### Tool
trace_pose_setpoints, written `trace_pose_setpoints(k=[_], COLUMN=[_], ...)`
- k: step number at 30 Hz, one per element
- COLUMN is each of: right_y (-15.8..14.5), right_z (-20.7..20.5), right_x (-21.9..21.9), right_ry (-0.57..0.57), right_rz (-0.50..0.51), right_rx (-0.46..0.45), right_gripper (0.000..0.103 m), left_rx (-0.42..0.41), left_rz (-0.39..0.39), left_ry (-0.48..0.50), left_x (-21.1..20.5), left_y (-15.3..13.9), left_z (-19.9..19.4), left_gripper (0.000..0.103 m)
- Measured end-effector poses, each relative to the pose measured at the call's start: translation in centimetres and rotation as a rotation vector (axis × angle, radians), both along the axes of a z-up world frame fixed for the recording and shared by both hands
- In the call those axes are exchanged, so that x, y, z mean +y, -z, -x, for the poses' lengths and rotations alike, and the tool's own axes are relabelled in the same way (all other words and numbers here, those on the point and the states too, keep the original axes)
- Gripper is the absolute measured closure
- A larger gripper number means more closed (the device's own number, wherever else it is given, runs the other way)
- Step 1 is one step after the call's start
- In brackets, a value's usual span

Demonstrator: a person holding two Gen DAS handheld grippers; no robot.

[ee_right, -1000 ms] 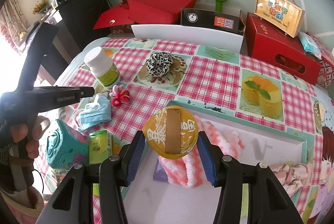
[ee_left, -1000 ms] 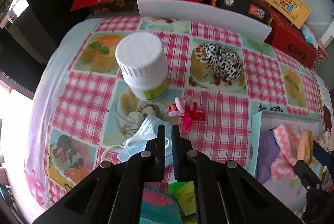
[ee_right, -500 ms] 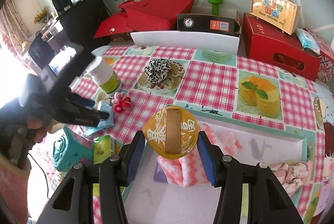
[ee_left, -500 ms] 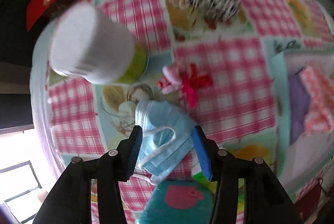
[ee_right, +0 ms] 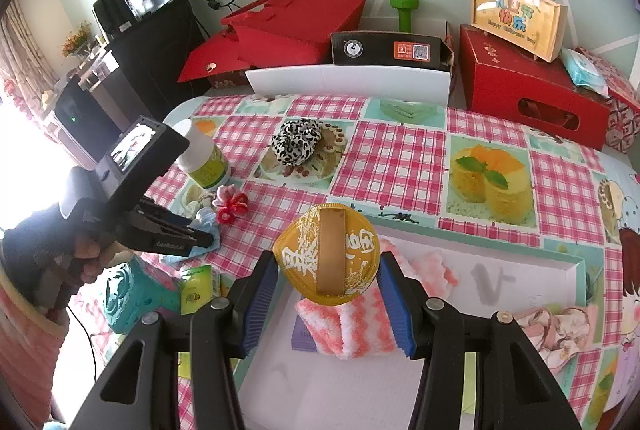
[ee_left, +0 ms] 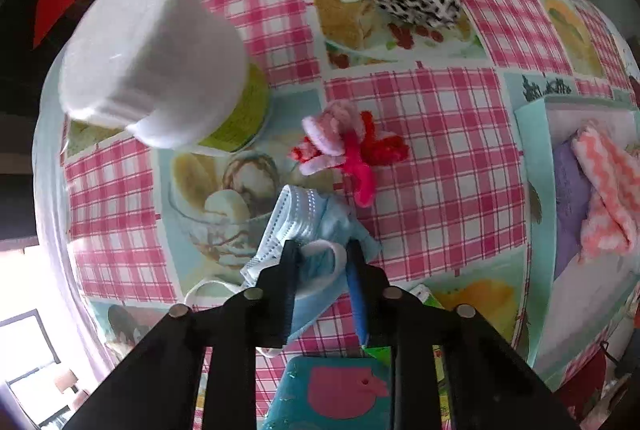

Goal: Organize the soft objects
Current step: 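Carry the mask and yellow container into the tray and open both tools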

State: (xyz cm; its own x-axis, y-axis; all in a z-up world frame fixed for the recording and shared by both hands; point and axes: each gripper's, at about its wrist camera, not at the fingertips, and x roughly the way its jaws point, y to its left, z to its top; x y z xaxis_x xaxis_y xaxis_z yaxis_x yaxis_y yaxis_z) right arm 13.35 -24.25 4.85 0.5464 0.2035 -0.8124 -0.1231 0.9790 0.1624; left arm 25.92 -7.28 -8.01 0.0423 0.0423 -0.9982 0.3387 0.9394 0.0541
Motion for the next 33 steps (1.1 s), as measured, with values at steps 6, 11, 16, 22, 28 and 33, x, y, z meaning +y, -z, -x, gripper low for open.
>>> trace_pose_setpoints(k=[6,11,16,22,28,33], right_y=[-0.1,-0.4,-0.8,-1.8,-2.5,-2.2], right_z=[0.0,0.2,0.4,1.1,2.2,3.2], right_x=[-0.2,-0.3,-0.8,-2.6,-6.7,-11.1], right_ry=[0.001,0.002,0.016,0.067,0.184,0.331], right_rz=[-0.010,-0.015,-0.022,-0.025,-0.009,0.020], right_rx=[-0.004,-0.011,-0.023,-0.051,-0.066,-0.047], right_gripper=[0.049,0.049,0.049,0.049,0.049,0.049], left_rx=[-0.074,-0.145,-0.301,-0.441,-0.444,-0.386], left_rz=[0.030,0.077,0.151,0.330,0.453,0.514], left_ry=[-0.067,-0.127,-0.169,-0.128,-0.031,0.075], left_x=[2.8,5.0,6.1,2.3,-3.5,-9.3], left_y=[-1.9,-4.7,-10.4,-16.9,-17.1,-16.0], left_z=[1.1,2.3,5.0,8.3,10.1,11.3], left_gripper=[0.090,0.091,0.091,0.091,0.091,0.091])
